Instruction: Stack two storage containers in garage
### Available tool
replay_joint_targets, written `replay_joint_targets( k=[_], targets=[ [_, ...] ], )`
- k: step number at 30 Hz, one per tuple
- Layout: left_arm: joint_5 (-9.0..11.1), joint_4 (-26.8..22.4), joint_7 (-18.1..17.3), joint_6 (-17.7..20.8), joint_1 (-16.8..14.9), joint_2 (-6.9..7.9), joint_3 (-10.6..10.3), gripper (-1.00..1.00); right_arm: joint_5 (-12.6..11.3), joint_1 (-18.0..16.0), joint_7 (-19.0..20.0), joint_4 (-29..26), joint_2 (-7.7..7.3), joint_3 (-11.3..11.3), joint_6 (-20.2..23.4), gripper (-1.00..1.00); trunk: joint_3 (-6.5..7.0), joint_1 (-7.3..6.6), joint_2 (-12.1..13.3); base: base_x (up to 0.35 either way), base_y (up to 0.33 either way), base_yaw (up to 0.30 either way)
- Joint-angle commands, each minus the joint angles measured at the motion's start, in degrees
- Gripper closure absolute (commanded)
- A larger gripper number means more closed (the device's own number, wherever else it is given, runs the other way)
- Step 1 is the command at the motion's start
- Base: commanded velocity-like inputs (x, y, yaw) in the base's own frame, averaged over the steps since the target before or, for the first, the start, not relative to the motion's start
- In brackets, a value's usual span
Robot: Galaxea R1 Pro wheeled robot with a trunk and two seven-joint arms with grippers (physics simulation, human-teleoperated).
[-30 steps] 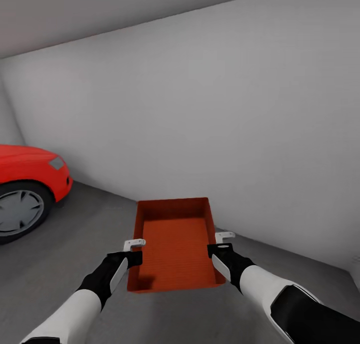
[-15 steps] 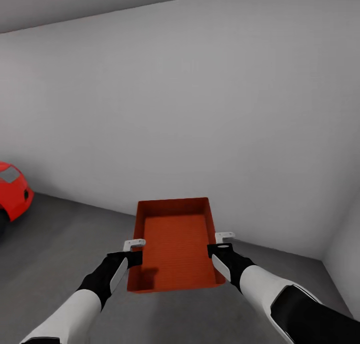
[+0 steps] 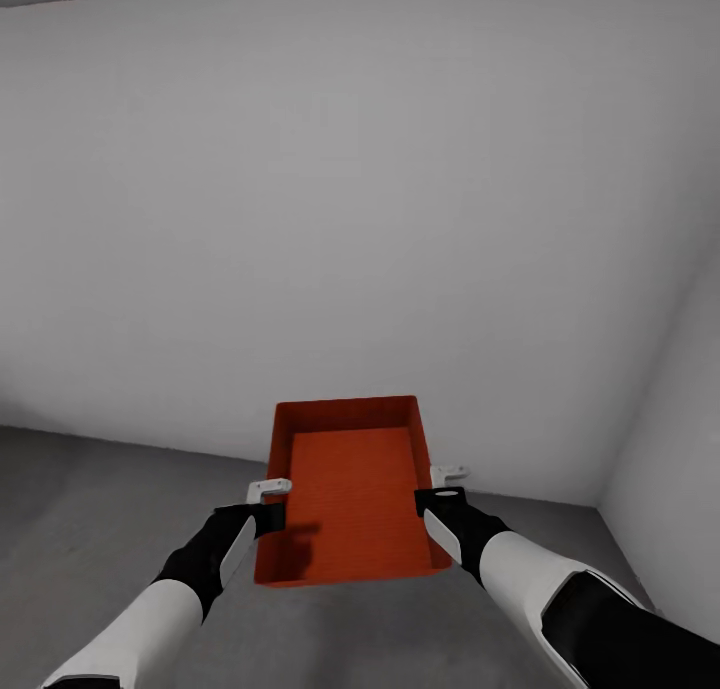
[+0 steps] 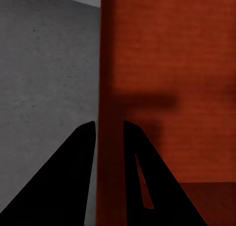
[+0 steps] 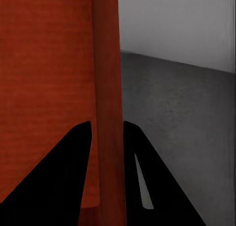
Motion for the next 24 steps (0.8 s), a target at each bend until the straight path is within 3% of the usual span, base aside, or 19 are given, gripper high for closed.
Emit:
replay_joint_targets(
  k=[1,18,24],
  targets=[
    [0.61,-0.05,0.65,0.32,0.03,-0.07,-0.14,1.00,-0.14,-0.02,-0.38,-0.39,0.03,0.98,0.38,1.00,-0.03,0.05,-0.04,0.322,0.000,-0.287],
    [0.61,-0.08,0.65,0.32,0.03,-0.07,-0.23,1.00,-0.15,-0.02,-0.38,-0.39,-0.01,0.97,0.38,1.00,-0.03,0.05,-0.04,0.322,0.000,-0.283],
    [0.69,-0.16,0.65,0.32,0.03,-0.07,-0.23,1.00,-0.22,-0.02,-0.38,-0.39,-0.06,0.97,0.38,1.00,-0.03,0.05,-0.04,0.140,0.000,-0.057]
  ],
)
